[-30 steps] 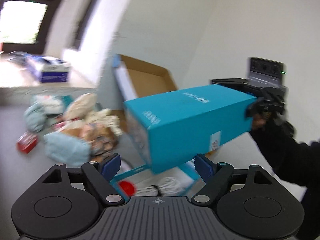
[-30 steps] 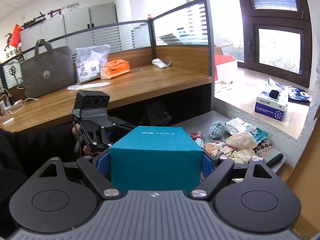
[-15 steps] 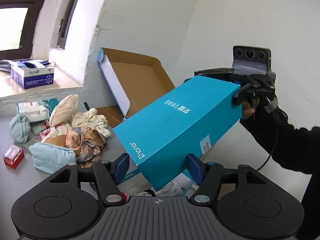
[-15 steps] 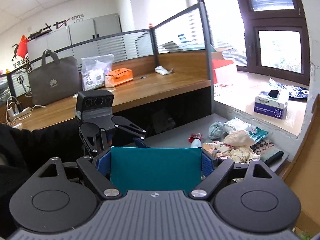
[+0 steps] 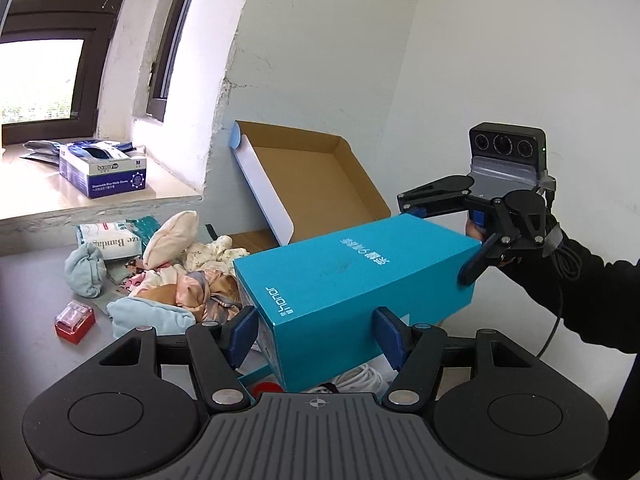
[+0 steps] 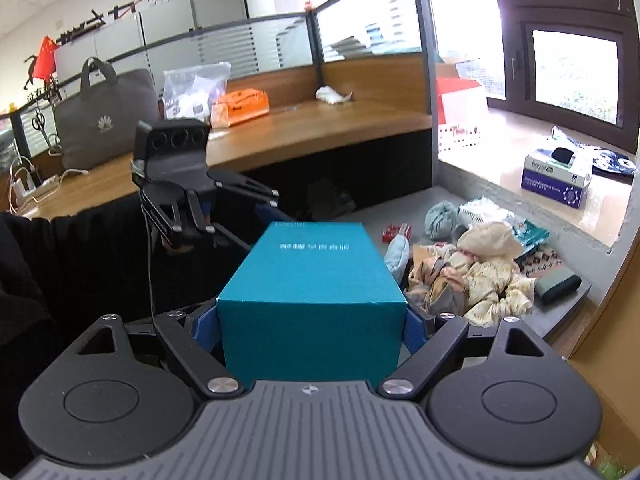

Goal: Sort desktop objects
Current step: 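Carry the teal Honor box toward the blue cardboard box with the right tool, then lower the teal Honor box onto the desk beside the blue cardboard box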

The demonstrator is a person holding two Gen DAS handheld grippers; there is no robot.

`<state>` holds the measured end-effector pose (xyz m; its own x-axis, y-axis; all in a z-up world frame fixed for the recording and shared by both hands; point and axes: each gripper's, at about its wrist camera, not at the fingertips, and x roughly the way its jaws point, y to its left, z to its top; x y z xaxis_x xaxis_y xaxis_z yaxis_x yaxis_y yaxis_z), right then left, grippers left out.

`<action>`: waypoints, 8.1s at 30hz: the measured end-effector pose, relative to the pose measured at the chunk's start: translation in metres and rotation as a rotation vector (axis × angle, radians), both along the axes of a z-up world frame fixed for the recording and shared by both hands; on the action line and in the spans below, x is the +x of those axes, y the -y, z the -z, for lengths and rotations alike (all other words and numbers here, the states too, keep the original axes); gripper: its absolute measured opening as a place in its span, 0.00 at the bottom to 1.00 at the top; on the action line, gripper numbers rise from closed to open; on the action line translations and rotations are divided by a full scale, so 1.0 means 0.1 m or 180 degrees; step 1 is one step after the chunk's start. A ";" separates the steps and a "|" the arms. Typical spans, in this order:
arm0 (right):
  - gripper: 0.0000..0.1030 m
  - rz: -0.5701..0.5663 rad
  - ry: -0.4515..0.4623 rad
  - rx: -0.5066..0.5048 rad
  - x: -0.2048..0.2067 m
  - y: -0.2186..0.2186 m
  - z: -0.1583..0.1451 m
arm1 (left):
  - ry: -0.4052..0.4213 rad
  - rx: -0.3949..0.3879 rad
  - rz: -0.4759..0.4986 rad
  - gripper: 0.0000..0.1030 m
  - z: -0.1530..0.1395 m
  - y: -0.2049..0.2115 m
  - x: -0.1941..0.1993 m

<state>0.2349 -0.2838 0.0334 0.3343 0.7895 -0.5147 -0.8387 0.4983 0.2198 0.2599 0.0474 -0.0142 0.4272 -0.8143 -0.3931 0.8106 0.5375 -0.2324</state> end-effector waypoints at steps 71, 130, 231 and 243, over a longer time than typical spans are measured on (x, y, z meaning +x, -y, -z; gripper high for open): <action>0.87 -0.0337 0.0263 -0.0830 -2.44 -0.90 0.06 | 0.0514 0.0708 -0.0338 0.66 0.26 -0.14 -2.59; 0.87 -0.0296 0.0762 -0.1189 -2.39 -0.94 0.04 | 0.0553 0.0807 -0.0481 0.66 0.30 0.12 -2.29; 0.87 -0.1175 -0.0146 -0.1347 0.32 -0.52 0.62 | -0.0218 0.1517 -0.0993 0.66 0.21 0.85 -0.52; 0.88 -0.1080 -0.0037 -0.1322 0.26 -0.51 0.61 | -0.0130 0.1571 -0.0921 0.68 0.22 0.84 -0.62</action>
<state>0.2608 -0.2325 -0.0275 0.0881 0.5814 -0.8088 -0.9664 0.2467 0.0721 0.1979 -0.0366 -0.0361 0.5819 -0.3823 -0.7178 0.6100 0.7889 0.0744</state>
